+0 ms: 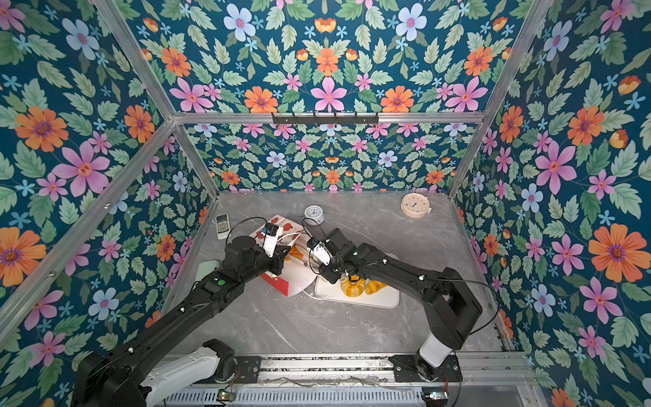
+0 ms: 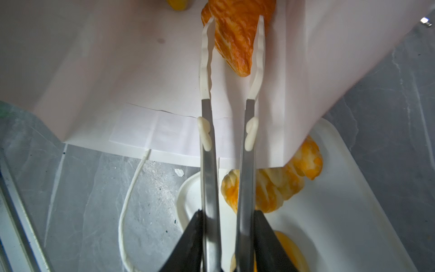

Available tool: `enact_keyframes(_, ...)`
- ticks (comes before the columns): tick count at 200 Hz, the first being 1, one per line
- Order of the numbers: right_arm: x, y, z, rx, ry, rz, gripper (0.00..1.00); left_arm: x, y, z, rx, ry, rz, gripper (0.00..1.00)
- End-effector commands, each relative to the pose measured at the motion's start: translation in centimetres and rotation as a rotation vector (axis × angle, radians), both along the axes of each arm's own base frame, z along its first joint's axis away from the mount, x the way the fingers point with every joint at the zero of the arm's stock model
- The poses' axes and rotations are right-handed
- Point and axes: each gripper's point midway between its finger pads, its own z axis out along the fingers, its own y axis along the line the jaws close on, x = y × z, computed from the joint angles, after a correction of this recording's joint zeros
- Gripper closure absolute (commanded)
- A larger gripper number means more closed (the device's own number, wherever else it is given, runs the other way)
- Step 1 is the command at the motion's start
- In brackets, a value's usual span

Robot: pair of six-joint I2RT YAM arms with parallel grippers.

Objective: Take the fake bread out of the paper bag
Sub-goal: 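Pull the orange pastry out of the bag and carry it over the tray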

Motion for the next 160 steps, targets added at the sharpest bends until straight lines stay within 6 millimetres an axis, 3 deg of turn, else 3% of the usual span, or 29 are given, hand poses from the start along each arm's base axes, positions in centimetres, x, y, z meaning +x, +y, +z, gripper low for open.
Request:
enact_keyframes(1, 0.7, 0.8, 1.7, 0.072, -0.038, -0.024, 0.62, 0.2, -0.2, 0.9, -0.023, -0.031, -0.002, 1.00)
enact_keyframes(62, 2.3, 1.6, 1.7, 0.049, -0.059, -0.029, 0.60, 0.1, -0.2, 1.4, -0.029, -0.040, -0.005, 1.00)
enact_keyframes(67, 2.4, 1.7, 0.2, 0.025, -0.036, -0.027, 0.60, 0.0, -0.1, 1.4, -0.029, -0.041, -0.005, 1.00)
enact_keyframes(99, 2.4, 2.4, -0.7, 0.025, 0.003, -0.005, 0.62, 0.0, -0.1, 1.4, -0.029, -0.043, -0.005, 1.00)
enact_keyframes(160, 1.9, 2.1, -0.2, 0.024, 0.011, 0.002, 0.90, 0.2, -0.2, 1.1, -0.029, -0.041, -0.005, 1.00)
